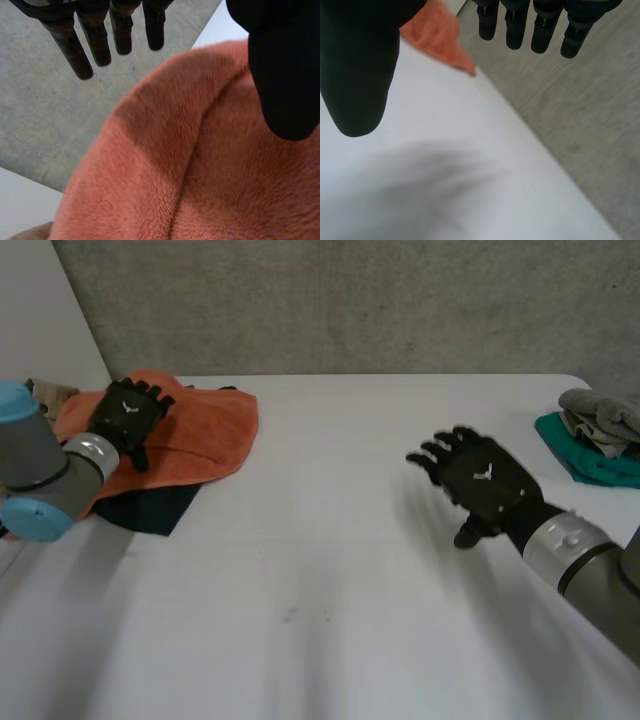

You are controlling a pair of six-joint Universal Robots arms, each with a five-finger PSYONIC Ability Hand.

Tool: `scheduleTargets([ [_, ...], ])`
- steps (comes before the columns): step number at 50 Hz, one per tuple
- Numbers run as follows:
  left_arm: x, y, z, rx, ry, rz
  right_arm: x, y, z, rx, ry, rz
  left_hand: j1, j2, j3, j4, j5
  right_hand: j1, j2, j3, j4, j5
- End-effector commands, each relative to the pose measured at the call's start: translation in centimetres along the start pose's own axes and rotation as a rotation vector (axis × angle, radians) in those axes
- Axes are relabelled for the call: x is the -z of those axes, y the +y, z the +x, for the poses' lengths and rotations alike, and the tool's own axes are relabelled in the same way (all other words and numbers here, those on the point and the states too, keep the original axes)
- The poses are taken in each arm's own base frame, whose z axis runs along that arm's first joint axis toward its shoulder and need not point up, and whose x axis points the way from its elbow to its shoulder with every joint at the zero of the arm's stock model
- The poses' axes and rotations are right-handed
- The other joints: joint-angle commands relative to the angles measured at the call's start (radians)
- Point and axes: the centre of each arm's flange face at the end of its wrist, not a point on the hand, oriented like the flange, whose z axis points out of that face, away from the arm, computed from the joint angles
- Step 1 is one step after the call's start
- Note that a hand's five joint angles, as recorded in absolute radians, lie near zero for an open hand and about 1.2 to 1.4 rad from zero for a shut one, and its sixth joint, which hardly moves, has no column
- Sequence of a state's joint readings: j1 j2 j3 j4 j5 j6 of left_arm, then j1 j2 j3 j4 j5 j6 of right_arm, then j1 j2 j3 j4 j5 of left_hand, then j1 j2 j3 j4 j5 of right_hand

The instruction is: Fold the laundry.

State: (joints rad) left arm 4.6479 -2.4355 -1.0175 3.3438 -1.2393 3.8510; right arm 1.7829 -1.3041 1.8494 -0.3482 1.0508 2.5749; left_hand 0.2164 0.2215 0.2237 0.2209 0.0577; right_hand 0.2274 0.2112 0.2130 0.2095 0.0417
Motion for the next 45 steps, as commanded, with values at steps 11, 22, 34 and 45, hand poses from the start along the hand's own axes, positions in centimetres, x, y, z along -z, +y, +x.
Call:
scheduleTargets([
  [11, -4.6, 2.8, 0.5, -0.031, -0.069, 0.081, 1.5, 2.4, -1.4, -0.015, -0.016, -0.103, 1.180, 1.175, 1.173, 1.175, 1.164, -0.053, -0.037, -0.038, -0.035, -0.042],
  [22, 0.8, -8.2, 0.1, -0.039, -0.135, 0.216, 1.4, -0.4, 1.5, 0.035, 0.103, -0.038, 1.180, 1.175, 1.173, 1.175, 1.164, -0.053, -0.037, -0.038, -0.035, -0.042],
  [34, 10.4, -18.3, 8.1, 0.032, 0.085, 0.390, 2.3, -2.1, 4.3, 0.046, 0.199, -0.042, 1.180, 1.175, 1.173, 1.175, 1.164, -0.053, -0.037, -0.038, -0.035, -0.042],
  [45, 18.5, -19.0, 20.5, 0.151, 0.459, 0.387, 2.3, -1.6, 4.3, -0.025, 0.199, -0.055, 0.247, 0.242, 0.240, 0.242, 0.231, -0.053, -0.037, -0.038, -0.035, -0.042],
])
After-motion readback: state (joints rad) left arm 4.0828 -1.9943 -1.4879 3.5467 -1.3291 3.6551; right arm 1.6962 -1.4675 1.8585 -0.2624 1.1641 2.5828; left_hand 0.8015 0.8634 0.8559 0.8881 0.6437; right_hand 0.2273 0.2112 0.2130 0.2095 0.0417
